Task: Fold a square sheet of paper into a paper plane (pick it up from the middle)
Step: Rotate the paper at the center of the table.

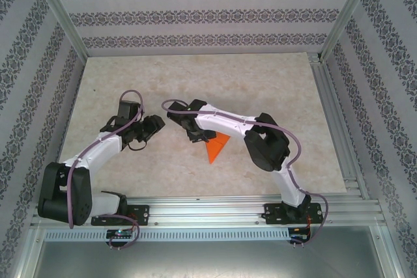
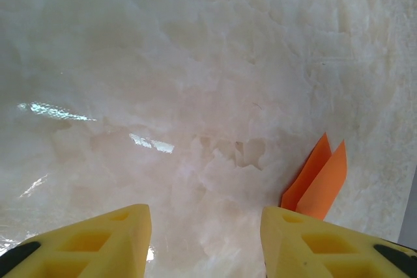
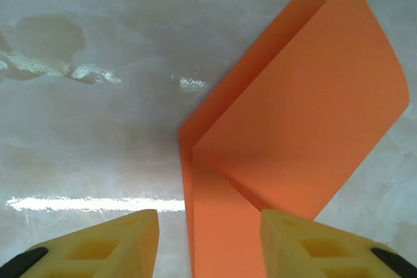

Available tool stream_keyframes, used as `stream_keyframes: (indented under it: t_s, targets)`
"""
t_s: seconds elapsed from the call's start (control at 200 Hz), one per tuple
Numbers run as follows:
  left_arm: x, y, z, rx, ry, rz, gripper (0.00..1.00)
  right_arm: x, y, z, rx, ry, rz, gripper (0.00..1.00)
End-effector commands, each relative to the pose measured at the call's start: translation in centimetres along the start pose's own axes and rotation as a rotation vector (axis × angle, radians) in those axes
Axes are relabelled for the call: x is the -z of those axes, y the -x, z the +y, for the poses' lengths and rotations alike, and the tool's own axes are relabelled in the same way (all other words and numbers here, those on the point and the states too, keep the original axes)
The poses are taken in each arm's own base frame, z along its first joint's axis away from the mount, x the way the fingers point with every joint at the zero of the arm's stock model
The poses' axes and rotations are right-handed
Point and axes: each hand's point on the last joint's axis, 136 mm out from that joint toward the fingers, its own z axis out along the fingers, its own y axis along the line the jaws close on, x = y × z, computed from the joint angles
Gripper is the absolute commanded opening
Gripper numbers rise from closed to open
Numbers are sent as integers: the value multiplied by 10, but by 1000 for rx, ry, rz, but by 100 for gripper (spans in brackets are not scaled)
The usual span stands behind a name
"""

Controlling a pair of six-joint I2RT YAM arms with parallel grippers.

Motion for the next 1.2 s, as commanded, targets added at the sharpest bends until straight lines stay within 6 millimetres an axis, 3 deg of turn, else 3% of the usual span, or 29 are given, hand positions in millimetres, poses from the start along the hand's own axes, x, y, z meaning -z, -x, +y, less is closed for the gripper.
stream_keyframes:
  t_s: [0.0,0.459,0.809,1.193]
  targets:
    - [4,-4,4,-14,-10,15,49,0,-1,-12,41,-112,12,45]
    - [9,-10,9,1,-20,16,51,-14,-2,-12,87,-184,26,44]
    - [4,-14,12,4,-16,38,51,12,-13,1,77,-141,-22,40]
    - [2,-14,13,9,-20,42,51,-5,-36,-3,62,-154,23,31]
